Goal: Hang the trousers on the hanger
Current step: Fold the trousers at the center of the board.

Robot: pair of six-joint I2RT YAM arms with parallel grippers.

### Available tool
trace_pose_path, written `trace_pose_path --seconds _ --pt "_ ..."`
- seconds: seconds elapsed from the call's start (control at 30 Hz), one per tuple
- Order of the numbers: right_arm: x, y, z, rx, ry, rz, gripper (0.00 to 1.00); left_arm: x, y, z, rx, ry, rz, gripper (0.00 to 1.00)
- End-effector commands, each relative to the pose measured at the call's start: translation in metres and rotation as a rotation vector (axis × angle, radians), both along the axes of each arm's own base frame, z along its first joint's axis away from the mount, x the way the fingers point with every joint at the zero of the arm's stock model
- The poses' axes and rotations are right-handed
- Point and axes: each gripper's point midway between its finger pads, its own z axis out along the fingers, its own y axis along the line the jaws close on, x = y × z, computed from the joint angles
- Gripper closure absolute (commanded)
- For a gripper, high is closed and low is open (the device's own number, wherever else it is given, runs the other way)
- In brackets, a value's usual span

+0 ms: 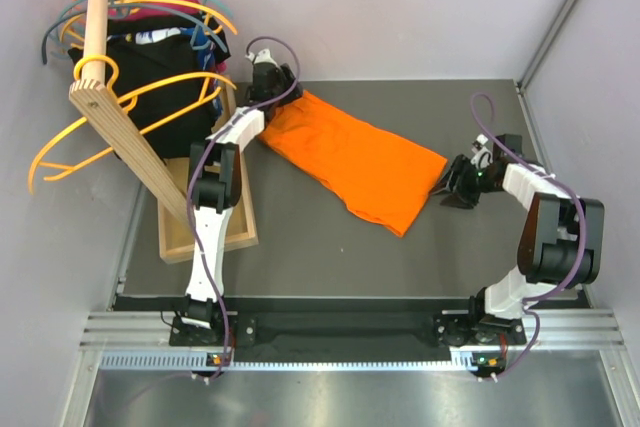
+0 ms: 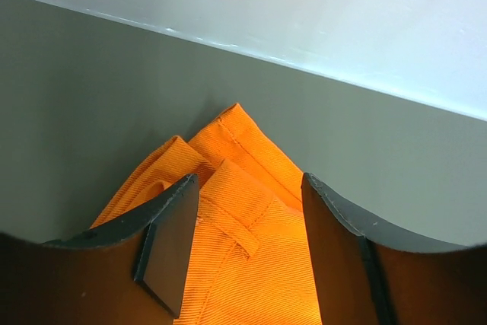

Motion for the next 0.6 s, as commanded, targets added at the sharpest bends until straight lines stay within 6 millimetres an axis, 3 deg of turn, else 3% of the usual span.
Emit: trace_pose_path --seconds 0.0,0.27,0.4,0.57 --pt "0.016 -0.009 0.010 -0.025 -0.068 -0.017 0.48 0.011 -0.002 0.014 0.033 -0.070 -0.015 0.39" --pt "0.019 -0.014 0.007 -0.023 -0.069 -0.018 0.45 0.001 -0.022 -0.010 0.009 -0.006 -0.094 0.41" --pt "0.018 -0.013 0.006 -0.012 -0.068 -0.022 0.45 0.000 -0.022 -0.024 0.018 0.025 -0.080 0.42" --pt "0.017 -0.012 0.006 -0.012 -0.069 -0.022 0.45 0.003 -0.020 -0.029 0.030 0.029 -0.068 0.52"
